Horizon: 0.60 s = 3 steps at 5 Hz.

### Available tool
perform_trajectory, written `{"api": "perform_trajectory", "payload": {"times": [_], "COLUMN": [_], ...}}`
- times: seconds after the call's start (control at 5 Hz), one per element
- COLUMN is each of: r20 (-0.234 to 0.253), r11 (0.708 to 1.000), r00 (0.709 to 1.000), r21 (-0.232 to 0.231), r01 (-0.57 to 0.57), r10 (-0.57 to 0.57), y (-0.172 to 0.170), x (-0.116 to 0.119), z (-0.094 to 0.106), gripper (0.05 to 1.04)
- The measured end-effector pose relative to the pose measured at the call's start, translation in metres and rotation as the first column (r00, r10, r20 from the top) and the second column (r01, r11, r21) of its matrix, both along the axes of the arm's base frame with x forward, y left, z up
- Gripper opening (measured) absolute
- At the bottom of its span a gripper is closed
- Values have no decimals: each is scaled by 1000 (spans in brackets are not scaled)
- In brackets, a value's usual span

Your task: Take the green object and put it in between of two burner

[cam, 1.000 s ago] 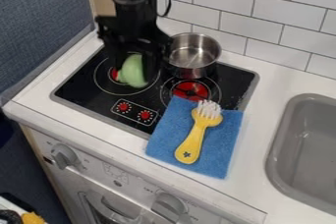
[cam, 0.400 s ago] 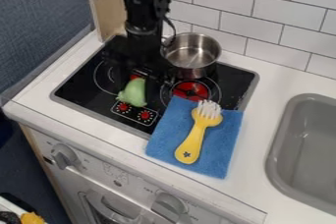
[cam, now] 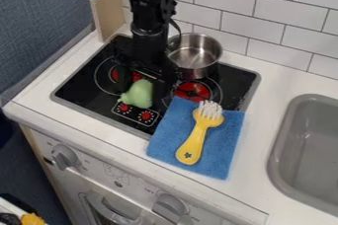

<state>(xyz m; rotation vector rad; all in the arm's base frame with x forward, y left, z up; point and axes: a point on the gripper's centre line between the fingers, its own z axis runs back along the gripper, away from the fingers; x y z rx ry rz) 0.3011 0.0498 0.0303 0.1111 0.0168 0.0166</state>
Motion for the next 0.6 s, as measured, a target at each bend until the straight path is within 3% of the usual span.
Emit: {"api": "perform_trajectory", "payload": {"times": [0.2, 0.4, 0.6], "r20": [12, 43, 51], "r11": [1000, 998, 993], "r00": [1000, 997, 994], "r21": [-4, -32, -58], "r01": [12, 59, 102], "r10": [-12, -57, -99], "y": [-4, -10, -13], "x": [-4, -9, -11], "z": [7, 32, 43], "gripper": [1005, 1001, 1001]}}
